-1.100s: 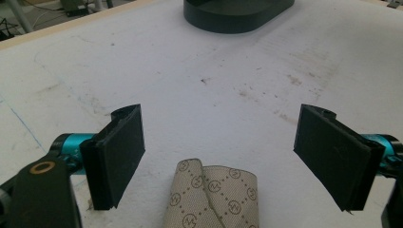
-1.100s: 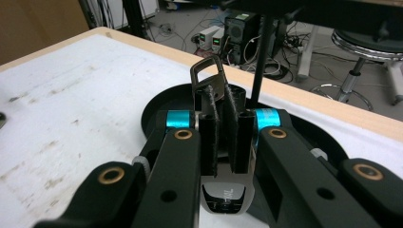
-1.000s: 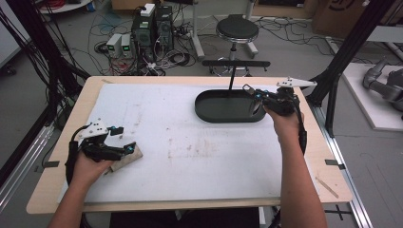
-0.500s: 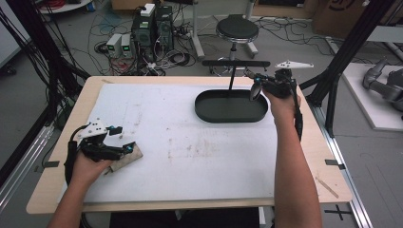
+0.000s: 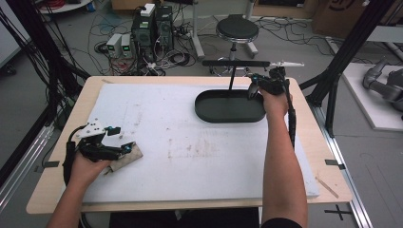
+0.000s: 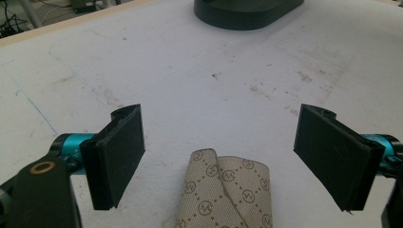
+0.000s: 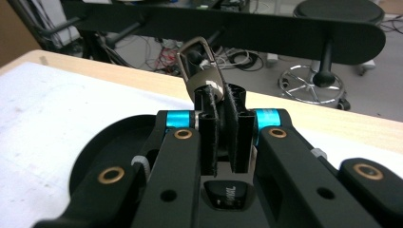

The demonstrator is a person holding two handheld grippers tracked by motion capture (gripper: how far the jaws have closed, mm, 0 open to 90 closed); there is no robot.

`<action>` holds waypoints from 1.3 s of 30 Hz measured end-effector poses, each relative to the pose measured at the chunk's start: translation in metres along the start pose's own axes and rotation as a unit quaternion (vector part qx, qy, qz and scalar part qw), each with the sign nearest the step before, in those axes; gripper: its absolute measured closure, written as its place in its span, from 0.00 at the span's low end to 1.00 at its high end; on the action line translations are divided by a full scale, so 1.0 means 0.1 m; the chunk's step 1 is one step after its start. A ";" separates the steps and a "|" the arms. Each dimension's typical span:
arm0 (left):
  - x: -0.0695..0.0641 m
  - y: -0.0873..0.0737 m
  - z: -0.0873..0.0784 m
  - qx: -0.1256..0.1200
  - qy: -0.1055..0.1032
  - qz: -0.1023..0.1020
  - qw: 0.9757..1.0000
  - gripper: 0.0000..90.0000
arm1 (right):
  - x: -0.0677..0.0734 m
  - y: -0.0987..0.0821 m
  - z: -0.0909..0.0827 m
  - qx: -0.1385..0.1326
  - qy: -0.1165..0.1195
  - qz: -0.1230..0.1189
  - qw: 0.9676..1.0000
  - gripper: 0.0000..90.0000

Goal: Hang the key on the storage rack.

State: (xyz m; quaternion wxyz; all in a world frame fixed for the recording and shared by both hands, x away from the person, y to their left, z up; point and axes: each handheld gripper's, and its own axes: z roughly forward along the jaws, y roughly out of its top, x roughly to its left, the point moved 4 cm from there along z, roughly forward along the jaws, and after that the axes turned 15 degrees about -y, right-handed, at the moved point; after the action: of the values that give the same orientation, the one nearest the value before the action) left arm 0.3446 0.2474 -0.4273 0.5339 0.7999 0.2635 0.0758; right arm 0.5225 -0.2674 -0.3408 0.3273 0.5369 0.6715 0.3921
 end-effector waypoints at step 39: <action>-0.03 -0.03 0.07 0.001 -0.005 -0.003 1.000 0.19 | 0.13 -1.10 -1.02 -0.040 0.008 -0.068 0.997 0.22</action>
State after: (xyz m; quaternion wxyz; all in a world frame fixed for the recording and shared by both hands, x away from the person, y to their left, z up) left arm 0.3440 0.2412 -0.4325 0.5345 0.8000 0.2635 0.0701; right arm 0.3807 -0.2852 -0.3884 0.3693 0.4735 0.6924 0.4001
